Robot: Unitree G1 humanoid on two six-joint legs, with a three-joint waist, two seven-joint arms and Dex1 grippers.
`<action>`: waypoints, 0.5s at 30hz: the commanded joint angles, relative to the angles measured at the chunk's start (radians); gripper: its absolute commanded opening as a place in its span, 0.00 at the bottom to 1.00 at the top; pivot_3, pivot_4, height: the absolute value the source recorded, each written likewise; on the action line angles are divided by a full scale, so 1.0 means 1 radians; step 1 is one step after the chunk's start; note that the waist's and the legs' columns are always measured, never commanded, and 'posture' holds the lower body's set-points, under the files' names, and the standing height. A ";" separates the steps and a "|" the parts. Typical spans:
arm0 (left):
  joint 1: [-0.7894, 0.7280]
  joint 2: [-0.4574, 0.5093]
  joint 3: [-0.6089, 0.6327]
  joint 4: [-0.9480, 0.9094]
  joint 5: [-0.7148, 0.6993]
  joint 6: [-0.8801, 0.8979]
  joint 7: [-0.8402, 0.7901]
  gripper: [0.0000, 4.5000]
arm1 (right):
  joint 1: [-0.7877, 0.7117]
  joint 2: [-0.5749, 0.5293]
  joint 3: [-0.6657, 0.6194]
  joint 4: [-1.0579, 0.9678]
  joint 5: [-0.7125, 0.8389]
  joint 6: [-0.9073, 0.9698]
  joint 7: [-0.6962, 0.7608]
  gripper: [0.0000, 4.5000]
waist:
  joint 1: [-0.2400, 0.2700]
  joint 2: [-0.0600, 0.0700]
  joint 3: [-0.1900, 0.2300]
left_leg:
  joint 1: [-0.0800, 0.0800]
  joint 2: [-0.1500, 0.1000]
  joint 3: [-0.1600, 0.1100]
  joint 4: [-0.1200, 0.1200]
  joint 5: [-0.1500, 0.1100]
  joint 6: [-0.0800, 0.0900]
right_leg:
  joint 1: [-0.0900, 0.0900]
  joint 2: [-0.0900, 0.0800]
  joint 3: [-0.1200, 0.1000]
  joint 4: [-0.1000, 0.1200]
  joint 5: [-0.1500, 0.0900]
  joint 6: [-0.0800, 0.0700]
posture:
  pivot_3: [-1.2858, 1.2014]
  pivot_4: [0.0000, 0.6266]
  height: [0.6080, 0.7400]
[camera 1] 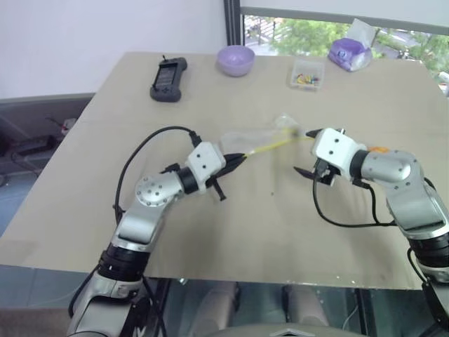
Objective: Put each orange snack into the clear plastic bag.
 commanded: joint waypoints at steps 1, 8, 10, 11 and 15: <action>0.013 -0.021 0.033 0.019 -0.037 -0.071 -0.014 0.00 | -0.010 -0.021 -0.054 -0.061 0.048 -0.016 0.018 0.99 | 0.000 0.000 0.000 | 0.000 0.000 0.000 0.000 0.000 0.000 | 0.000 0.000 0.000 0.000 0.000 0.000 | 0.52 0.24 1.00; 0.014 -0.036 0.037 0.099 -0.051 -0.165 -0.050 0.00 | -0.045 -0.032 -0.091 -0.050 0.090 -0.009 -0.002 0.99 | 0.002 0.000 0.000 | 0.000 0.000 0.000 0.001 0.000 0.000 | 0.000 0.000 0.000 0.000 0.000 0.000 | 0.52 0.24 1.00; 0.011 -0.043 0.033 0.109 -0.056 -0.175 -0.059 0.00 | -0.066 -0.007 -0.074 -0.055 0.087 0.000 -0.022 0.99 | 0.001 0.000 0.000 | 0.000 0.000 0.000 0.001 0.000 0.000 | 0.000 0.000 0.000 0.000 0.000 0.000 | 0.52 0.24 1.00; 0.010 -0.048 0.030 0.114 -0.057 -0.180 -0.063 0.00 | -0.080 0.016 -0.058 -0.055 0.081 0.004 -0.040 0.99 | 0.001 0.000 0.000 | 0.000 0.000 0.000 0.001 0.000 0.000 | 0.000 0.000 0.000 0.000 0.000 0.000 | 0.52 0.24 1.00; 0.009 -0.063 0.023 0.129 -0.056 -0.189 -0.070 0.00 | -0.099 0.075 -0.029 -0.069 0.086 0.023 -0.063 0.99 | -0.008 0.000 0.000 | 0.000 0.000 0.000 0.001 0.000 0.000 | 0.000 0.000 0.000 0.000 0.000 0.000 | 0.52 0.24 1.00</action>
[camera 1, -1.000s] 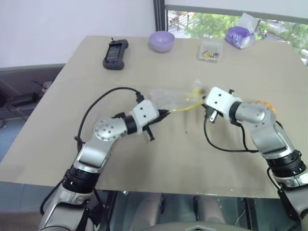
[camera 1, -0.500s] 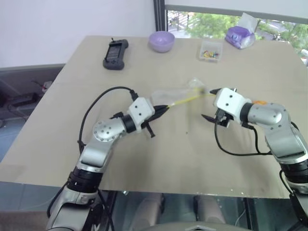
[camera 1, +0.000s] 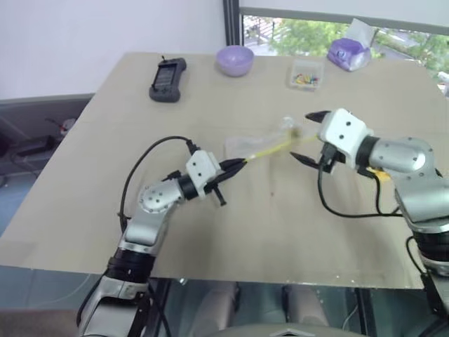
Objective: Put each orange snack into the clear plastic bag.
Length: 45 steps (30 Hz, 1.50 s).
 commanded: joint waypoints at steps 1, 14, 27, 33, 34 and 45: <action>-0.007 -0.010 0.014 -0.001 -0.019 -0.025 -0.008 0.00 | -0.018 0.027 0.004 -0.050 0.020 0.020 -0.019 0.99 | -0.001 0.000 0.000 | 0.000 0.000 0.000 0.000 0.000 0.000 | 0.000 0.000 0.000 0.000 0.000 0.000 | 0.52 0.24 1.00; -0.030 -0.037 0.019 0.040 -0.037 -0.016 -0.019 0.00 | 0.026 0.029 0.011 -0.115 0.126 0.095 0.016 0.03 | -0.010 0.000 0.000 | 0.000 0.000 -0.001 0.000 0.000 0.000 | 0.000 0.000 -0.001 0.000 0.000 0.000 | 0.52 0.24 1.00; -0.040 -0.051 0.009 0.038 -0.038 -0.014 -0.025 0.00 | 0.035 0.089 0.070 -0.053 0.093 0.138 -0.069 0.01 | -0.010 0.000 0.000 | 0.000 -0.001 -0.001 0.001 0.000 0.000 | 0.000 0.000 -0.001 0.000 0.000 0.000 | 0.52 0.24 1.00; -0.030 -0.049 0.008 0.025 -0.038 -0.013 -0.026 0.00 | 0.016 0.107 0.061 -0.031 0.101 0.181 -0.091 0.01 | -0.011 0.000 0.000 | 0.000 -0.001 -0.001 0.001 0.000 0.000 | 0.000 0.000 -0.001 0.000 0.000 0.000 | 0.52 0.24 1.00; -0.028 -0.047 0.008 0.025 -0.037 -0.014 -0.028 0.00 | 0.015 0.113 0.055 -0.031 0.110 0.196 -0.095 0.01 | -0.011 0.000 0.000 | 0.000 -0.001 -0.001 0.001 0.000 0.000 | 0.000 0.000 -0.001 0.000 0.000 0.000 | 0.52 0.24 1.00; -0.028 -0.049 0.007 0.030 -0.029 -0.018 -0.027 0.00 | -0.003 0.104 -0.019 -0.126 0.298 0.416 -0.046 0.01 | -0.011 0.000 0.000 | 0.000 -0.001 -0.001 0.001 0.000 0.000 | 0.000 0.000 -0.001 0.000 0.000 0.000 | 0.52 0.24 1.00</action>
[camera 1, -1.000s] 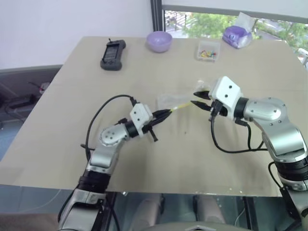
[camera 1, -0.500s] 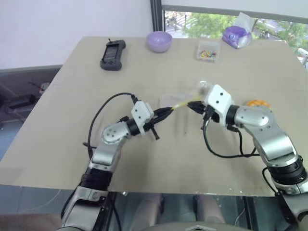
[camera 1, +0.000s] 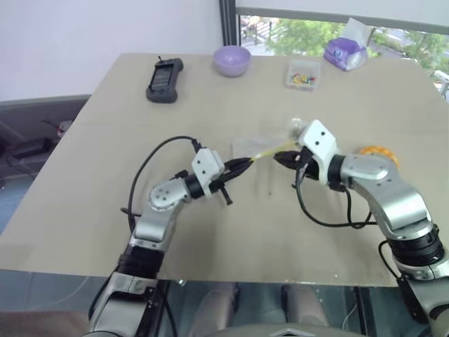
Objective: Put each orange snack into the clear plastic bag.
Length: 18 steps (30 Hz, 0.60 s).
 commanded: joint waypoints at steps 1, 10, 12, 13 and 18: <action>0.003 -0.001 0.007 -0.025 -0.001 -0.016 0.001 0.00 | -0.040 0.003 -0.059 -0.072 0.072 0.070 -0.003 0.01 | 0.000 0.000 0.000 | 0.000 0.000 0.000 0.000 0.000 0.000 | 0.000 0.000 0.000 0.000 0.000 0.000 | 0.52 0.24 1.00; 0.004 -0.004 0.004 -0.024 0.000 -0.016 -0.001 0.00 | -0.079 0.022 -0.083 -0.089 0.157 0.165 -0.062 0.01 | 0.000 0.000 0.000 | 0.000 0.000 0.000 0.000 0.000 0.000 | 0.000 0.000 0.000 0.000 0.000 0.000 | 0.52 0.24 1.00; 0.006 -0.004 0.005 -0.028 -0.001 -0.014 0.000 0.00 | -0.079 0.016 -0.078 -0.082 0.156 0.167 -0.074 0.01 | 0.000 0.000 0.000 | 0.000 0.000 0.000 0.000 0.000 0.000 | 0.000 0.000 0.000 0.000 0.000 0.000 | 0.52 0.24 1.00; 0.008 -0.004 0.006 -0.031 -0.002 -0.012 0.001 0.00 | -0.080 0.014 -0.076 -0.077 0.155 0.169 -0.081 0.01 | 0.000 0.000 0.000 | 0.000 0.000 0.000 0.000 0.000 0.000 | 0.000 0.000 0.000 0.000 0.000 0.000 | 0.52 0.24 1.00; 0.020 -0.002 0.006 -0.043 -0.004 -0.007 0.003 0.00 | -0.085 0.018 -0.074 -0.061 0.160 0.173 -0.107 0.01 | -0.001 0.000 0.000 | 0.000 0.000 0.000 0.000 0.000 0.000 | 0.000 0.000 0.000 0.000 0.000 0.000 | 0.52 0.24 1.00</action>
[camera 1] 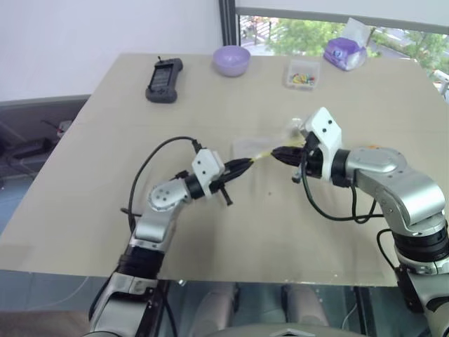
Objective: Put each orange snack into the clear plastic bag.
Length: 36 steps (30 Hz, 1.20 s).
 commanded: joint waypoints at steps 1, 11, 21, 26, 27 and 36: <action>0.005 -0.001 0.007 -0.040 -0.005 -0.006 0.006 0.00 | -0.028 -0.003 -0.016 -0.011 0.010 -0.001 -0.020 0.01 | 0.000 0.000 0.000 | 0.000 0.000 0.000 0.000 0.000 0.000 | 0.000 0.000 0.000 0.000 0.000 0.000 | 0.52 0.24 1.00; 0.002 -0.003 0.008 -0.035 -0.002 -0.008 0.011 0.00 | -0.029 -0.015 0.006 0.014 0.007 -0.001 -0.038 0.01 | 0.000 0.000 0.000 | 0.000 0.000 0.000 0.000 0.000 0.000 | 0.000 0.000 0.000 0.000 0.000 0.000 | 0.52 0.24 1.00; 0.001 -0.007 0.004 -0.034 -0.003 -0.010 0.011 0.00 | -0.019 -0.031 0.015 -0.029 0.057 -0.009 0.008 0.01 | 0.000 0.000 0.000 | 0.000 0.000 0.000 0.000 0.000 0.000 | 0.000 0.000 0.000 0.000 0.000 0.000 | 0.52 0.24 1.00; 0.005 -0.009 0.003 -0.040 -0.004 -0.008 0.010 0.00 | -0.020 -0.032 0.011 -0.013 0.050 0.006 -0.015 0.01 | 0.000 0.000 0.000 | 0.000 0.000 0.000 0.000 0.000 0.000 | 0.000 0.000 0.000 0.000 0.000 0.000 | 0.52 0.24 1.00; 0.006 -0.010 0.002 -0.042 -0.004 -0.007 0.010 0.00 | -0.021 -0.033 0.011 -0.009 0.049 0.011 -0.020 0.01 | 0.000 0.000 0.000 | 0.000 0.000 0.000 0.000 0.000 0.000 | 0.000 0.000 0.000 0.000 0.000 0.000 | 0.52 0.24 1.00; 0.009 -0.009 -0.001 -0.045 0.000 -0.006 0.010 0.00 | -0.035 -0.020 0.003 0.020 0.046 0.051 -0.070 0.01 | 0.001 0.000 0.000 | 0.000 0.000 0.000 0.000 0.000 0.000 | 0.000 0.000 0.000 0.000 0.000 0.000 | 0.52 0.24 1.00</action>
